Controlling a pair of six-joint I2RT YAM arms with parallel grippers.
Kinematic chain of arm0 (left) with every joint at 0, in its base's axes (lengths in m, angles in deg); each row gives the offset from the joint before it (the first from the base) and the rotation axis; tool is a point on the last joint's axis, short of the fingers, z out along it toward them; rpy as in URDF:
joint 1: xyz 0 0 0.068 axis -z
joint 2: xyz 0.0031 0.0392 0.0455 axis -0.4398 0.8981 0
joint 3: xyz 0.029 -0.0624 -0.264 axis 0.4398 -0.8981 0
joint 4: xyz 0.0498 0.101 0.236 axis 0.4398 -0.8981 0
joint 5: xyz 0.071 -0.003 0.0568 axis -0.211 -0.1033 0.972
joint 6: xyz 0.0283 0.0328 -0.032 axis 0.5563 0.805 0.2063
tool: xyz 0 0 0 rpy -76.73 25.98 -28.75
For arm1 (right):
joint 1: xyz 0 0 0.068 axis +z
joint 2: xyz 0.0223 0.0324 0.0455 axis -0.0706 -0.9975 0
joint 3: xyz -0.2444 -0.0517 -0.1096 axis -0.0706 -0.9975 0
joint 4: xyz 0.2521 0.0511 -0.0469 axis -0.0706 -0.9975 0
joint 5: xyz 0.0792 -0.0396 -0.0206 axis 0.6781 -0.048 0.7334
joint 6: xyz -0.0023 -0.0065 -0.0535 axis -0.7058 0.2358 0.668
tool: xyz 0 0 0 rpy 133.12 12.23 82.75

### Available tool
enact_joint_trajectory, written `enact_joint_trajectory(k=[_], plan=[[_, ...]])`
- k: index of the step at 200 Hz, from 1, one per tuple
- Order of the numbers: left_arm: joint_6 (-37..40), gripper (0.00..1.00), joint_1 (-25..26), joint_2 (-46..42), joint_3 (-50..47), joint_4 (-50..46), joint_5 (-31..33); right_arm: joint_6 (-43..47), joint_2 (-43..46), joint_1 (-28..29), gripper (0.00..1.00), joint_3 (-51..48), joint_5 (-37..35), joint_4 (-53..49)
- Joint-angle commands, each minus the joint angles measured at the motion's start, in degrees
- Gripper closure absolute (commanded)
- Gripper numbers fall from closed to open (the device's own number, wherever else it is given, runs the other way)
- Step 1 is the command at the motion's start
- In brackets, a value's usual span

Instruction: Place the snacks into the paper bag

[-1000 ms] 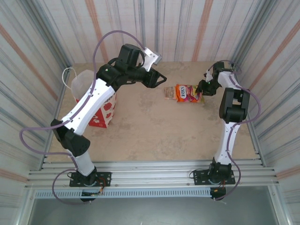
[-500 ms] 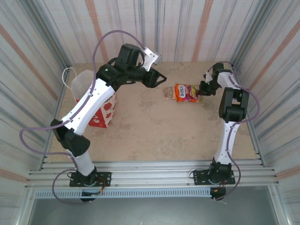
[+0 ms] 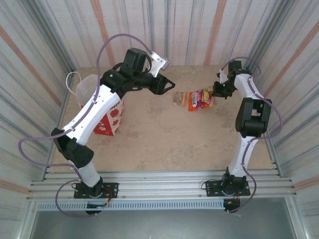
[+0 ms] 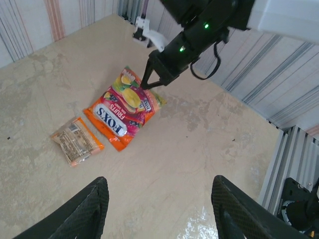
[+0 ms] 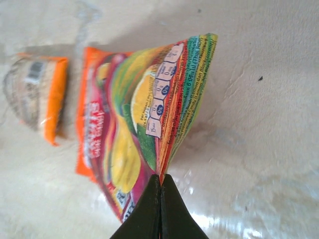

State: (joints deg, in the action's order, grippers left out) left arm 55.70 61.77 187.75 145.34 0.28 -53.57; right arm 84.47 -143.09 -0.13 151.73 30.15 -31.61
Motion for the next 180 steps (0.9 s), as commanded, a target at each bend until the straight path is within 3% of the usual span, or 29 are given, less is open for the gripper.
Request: enact_joint_trajectory(k=[1, 75, 125, 180], plan=[[0.79, 0.42, 0.13, -3.61, -2.31, 0.27, -1.49, 4.55, 6.36, 1.70, 1.00, -0.37, -3.69, -4.90], [3.06, 0.42, 2.70, -7.30, -12.65, 3.42, -0.66, 13.22, 22.27, 8.77, 1.00, -6.40, -5.99, -8.55], [3.59, 0.42, 3.11, -8.89, -19.34, 8.42, -5.75, 23.89, 33.23, 12.34, 1.00, -10.73, 5.04, -12.01], [9.65, 0.40, 3.84, -7.31, -21.46, 10.49, -12.32, 39.09, 39.19, 21.03, 1.00, -12.25, 9.10, -19.14]])
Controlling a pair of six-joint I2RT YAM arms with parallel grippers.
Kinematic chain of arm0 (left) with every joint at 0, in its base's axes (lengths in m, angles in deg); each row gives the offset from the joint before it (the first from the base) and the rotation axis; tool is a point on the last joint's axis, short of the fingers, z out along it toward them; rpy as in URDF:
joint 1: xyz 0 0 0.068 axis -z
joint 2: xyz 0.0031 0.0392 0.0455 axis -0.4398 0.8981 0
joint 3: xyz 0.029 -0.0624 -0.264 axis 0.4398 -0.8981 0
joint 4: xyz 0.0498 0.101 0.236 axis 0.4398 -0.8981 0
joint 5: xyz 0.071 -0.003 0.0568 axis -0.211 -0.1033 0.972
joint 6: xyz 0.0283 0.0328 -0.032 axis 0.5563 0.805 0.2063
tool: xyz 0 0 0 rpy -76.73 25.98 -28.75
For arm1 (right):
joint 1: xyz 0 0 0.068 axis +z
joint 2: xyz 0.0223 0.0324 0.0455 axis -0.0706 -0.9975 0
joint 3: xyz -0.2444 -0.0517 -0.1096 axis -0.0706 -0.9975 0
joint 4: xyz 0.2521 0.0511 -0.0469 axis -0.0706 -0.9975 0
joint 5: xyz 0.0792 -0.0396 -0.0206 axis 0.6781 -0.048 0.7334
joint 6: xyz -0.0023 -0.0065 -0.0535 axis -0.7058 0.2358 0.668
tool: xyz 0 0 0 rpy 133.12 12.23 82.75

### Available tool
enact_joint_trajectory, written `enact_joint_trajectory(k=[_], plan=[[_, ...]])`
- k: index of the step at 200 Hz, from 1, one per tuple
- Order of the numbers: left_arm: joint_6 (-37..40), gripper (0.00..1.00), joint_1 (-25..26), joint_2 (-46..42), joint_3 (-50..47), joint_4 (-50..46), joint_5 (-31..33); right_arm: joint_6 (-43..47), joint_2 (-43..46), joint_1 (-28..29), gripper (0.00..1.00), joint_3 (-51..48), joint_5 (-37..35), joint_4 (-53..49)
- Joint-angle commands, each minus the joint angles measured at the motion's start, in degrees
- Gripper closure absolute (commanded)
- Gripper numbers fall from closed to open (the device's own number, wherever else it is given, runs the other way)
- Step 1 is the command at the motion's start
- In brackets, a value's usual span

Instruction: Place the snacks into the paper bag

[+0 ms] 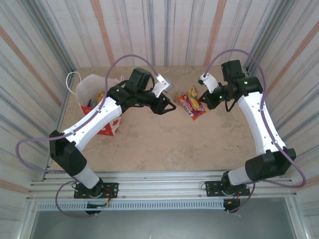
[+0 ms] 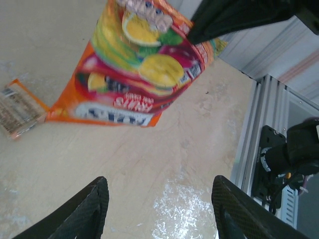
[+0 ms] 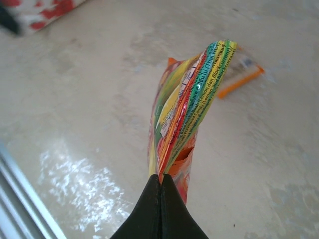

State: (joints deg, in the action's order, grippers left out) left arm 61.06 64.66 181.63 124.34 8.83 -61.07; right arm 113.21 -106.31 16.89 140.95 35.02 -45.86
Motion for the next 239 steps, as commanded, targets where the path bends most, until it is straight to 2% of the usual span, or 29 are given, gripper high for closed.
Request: enact_joint_trajectory(k=[1, 36, 66, 107, 126, 155, 169, 197, 219, 224, 234, 239], plan=[[4.42, 0.40, 0.97, -1.12, -0.44, 1.93, -4.93, 10.48, 2.41, 4.20, 1.00, -1.53, 4.27, -4.97], [7.34, 0.34, 1.07, 0.82, -0.44, 1.05, -7.47, 15.81, 4.17, 8.96, 1.00, -2.13, 6.32, -6.37], [8.56, 0.33, 1.41, 2.36, 0.05, 0.18, -12.97, 17.44, 5.63, 10.73, 1.00, -2.94, 7.30, -4.40], [11.04, 0.35, 2.72, 4.04, 1.67, -4.21, -14.68, 17.98, 7.63, 11.45, 1.00, -4.59, 9.09, -0.13], [11.09, 0.43, 2.74, 4.44, 2.00, -4.92, -15.33, 18.17, 7.88, 11.44, 1.00, -4.62, 9.81, 1.02], [11.29, 0.69, 2.83, 4.50, 2.44, -5.24, -17.73, 18.25, 7.74, 11.42, 1.00, -4.52, 9.85, 2.01], [12.21, 0.78, 2.92, 3.80, 2.25, -5.28, -18.54, 18.12, 7.43, 11.46, 1.00, -4.45, 9.85, 2.06], [13.81, 0.87, 2.92, 2.12, 1.73, -4.86, -18.94, 16.96, 7.40, 11.46, 1.00, -3.89, 9.63, 2.56], [14.10, 0.93, 2.92, 0.58, 1.17, -3.90, -16.37, 15.20, 8.56, 11.42, 1.00, -3.88, 9.24, 4.38], [14.12, 0.95, 2.92, 0.18, 1.23, -3.80, -15.54, 14.24, 9.17, 11.42, 0.93, -4.47, 8.64, 5.79], [13.63, 0.96, 2.75, -0.60, 1.31, -3.43, -13.39, 11.28, 10.98, 11.36, 0.71, -6.63, 6.51, 9.92], [12.83, 0.96, 2.55, -1.04, 1.27, -2.95, -12.33, 9.49, 12.06, 11.33, 0.63, -8.22, 5.10, 12.70]])
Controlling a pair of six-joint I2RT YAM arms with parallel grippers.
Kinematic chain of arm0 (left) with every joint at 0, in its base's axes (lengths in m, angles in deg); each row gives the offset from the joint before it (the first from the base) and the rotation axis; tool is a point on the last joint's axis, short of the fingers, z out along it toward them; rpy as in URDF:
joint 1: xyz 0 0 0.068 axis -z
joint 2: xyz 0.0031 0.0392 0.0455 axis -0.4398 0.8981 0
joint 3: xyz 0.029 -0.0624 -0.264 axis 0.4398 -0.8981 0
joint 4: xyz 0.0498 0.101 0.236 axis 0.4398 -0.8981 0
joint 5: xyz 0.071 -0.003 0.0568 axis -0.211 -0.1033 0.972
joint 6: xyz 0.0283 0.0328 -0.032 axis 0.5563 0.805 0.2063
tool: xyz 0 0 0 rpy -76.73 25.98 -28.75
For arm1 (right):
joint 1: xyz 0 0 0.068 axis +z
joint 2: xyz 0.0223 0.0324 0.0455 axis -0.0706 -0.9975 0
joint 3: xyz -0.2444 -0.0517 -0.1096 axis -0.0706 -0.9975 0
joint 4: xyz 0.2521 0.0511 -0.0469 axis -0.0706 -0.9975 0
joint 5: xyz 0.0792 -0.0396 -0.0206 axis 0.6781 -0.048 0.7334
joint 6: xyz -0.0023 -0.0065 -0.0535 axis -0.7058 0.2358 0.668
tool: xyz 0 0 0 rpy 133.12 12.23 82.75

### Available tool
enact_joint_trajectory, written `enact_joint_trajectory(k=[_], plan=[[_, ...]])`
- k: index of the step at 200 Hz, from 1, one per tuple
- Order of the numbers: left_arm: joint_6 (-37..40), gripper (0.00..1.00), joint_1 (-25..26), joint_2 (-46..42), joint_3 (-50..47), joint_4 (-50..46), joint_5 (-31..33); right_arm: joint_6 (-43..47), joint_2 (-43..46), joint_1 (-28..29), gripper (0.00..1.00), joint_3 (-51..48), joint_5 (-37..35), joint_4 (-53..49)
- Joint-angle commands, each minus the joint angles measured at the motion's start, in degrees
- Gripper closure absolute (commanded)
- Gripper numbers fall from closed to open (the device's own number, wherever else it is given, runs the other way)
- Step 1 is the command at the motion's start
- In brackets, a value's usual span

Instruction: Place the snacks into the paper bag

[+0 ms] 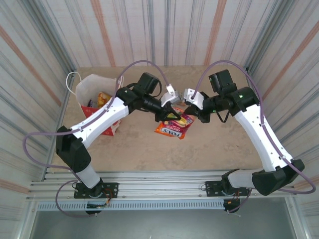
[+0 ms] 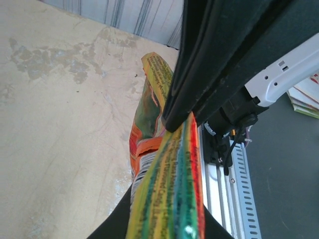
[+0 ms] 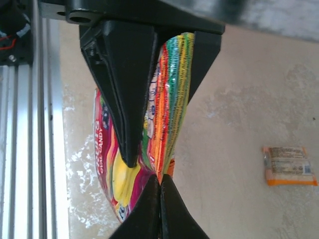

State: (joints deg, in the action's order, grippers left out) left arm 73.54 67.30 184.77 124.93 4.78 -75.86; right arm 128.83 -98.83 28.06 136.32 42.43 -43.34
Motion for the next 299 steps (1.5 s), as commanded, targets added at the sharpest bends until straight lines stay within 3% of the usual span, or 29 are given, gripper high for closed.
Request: enact_joint_trajectory(k=[1, 20, 44, 89, 116, 151, 205, 240, 299], plan=[[0.20, 0.96, -0.17, -4.32, 0.71, 1.25, 2.64, -6.46, 4.90, 0.16, 0.62, -4.05, -2.66, 11.02], [-4.34, 0.99, -1.60, -6.10, 0.48, 4.88, 6.01, -14.76, 9.91, 0.08, 0.47, -12.17, -8.52, 24.33], [-5.83, 1.00, -2.61, -8.75, 0.97, 7.74, 12.12, -26.06, 15.34, -0.52, 0.38, -21.41, -11.75, 39.50], [-4.76, 1.00, -3.78, -14.03, 2.61, 12.65, 28.14, -42.67, 15.32, -0.75, 0.34, -29.25, -9.64, 54.76], [-2.32, 1.00, -6.29, -17.92, 2.40, 15.24, 35.04, -45.39, 12.52, 0.43, 0.34, -29.91, -7.48, 56.76], [-1.00, 1.00, -12.94, -23.56, -0.10, 19.81, 39.52, -45.25, 9.01, 3.20, 0.35, -29.68, -6.20, 58.08], [-3.62, 1.00, -23.47, -28.72, -2.22, 25.55, 37.09, -43.78, 4.60, 5.56, 0.36, -27.90, -5.57, 57.65], [0.01, 1.00, -24.62, -31.65, -7.85, 25.99, 45.65, -42.82, 2.91, 6.39, 0.37, -27.31, -4.89, 57.24], [-1.26, 1.00, -29.06, -36.71, -21.54, 26.88, 48.06, -41.42, 1.79, 6.73, 0.39, -26.77, -4.37, 54.66]])
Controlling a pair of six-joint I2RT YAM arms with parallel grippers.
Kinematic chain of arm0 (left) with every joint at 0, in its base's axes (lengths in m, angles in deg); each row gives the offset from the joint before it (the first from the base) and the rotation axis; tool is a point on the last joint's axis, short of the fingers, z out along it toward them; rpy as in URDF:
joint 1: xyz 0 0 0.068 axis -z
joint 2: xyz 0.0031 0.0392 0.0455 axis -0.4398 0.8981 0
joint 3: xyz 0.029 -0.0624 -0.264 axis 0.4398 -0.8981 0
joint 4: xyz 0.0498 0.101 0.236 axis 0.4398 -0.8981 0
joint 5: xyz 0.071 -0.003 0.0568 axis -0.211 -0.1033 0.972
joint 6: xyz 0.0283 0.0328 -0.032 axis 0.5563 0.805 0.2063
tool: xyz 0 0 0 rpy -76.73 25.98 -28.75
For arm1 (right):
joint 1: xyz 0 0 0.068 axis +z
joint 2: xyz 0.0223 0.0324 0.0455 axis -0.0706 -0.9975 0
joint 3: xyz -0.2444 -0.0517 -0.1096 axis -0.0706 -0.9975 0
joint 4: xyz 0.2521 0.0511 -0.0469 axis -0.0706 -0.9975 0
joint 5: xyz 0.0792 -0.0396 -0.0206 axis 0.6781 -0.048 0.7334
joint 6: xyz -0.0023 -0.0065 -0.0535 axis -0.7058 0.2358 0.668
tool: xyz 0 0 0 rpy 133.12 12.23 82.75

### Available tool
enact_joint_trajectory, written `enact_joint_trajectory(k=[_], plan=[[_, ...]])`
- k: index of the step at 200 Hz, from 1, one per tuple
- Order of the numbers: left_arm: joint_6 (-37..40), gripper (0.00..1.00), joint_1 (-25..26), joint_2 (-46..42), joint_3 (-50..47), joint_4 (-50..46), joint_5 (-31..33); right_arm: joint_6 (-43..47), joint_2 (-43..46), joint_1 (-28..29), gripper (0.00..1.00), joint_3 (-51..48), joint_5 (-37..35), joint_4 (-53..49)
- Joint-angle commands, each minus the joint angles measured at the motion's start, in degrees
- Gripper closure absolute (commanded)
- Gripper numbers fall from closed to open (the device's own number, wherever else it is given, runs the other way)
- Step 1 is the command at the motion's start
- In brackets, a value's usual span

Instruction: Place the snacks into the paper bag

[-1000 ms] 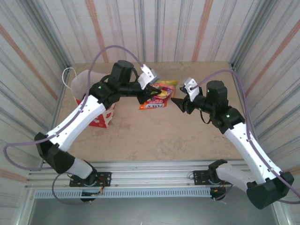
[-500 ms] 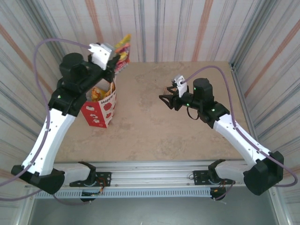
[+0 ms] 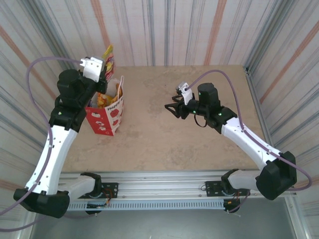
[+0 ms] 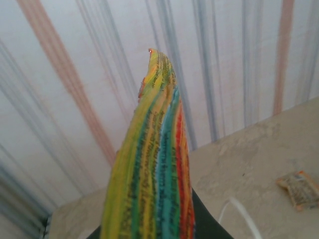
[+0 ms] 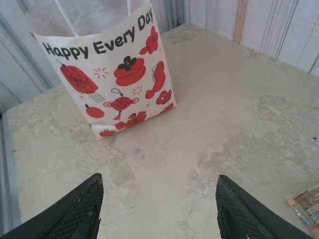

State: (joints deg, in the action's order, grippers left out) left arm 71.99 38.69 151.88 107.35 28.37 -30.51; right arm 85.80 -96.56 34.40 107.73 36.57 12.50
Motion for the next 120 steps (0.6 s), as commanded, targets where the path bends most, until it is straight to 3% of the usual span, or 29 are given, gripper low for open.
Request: enact_joint_trajectory(k=[1, 56, 120], plan=[[0.29, 1.00, -0.46, -3.86, -4.21, 3.30, 2.72, 1.58, -0.53, 0.40, 0.39, 1.83, 1.47, -1.18], [0.15, 1.00, -2.80, -6.95, -14.91, 10.57, 3.24, 1.78, -0.69, 0.50, 0.40, 1.63, 1.56, -1.18], [0.75, 0.96, -3.48, -4.27, -18.18, 16.50, 1.26, 1.70, -0.66, 0.86, 0.40, 1.22, 1.13, -1.25]])
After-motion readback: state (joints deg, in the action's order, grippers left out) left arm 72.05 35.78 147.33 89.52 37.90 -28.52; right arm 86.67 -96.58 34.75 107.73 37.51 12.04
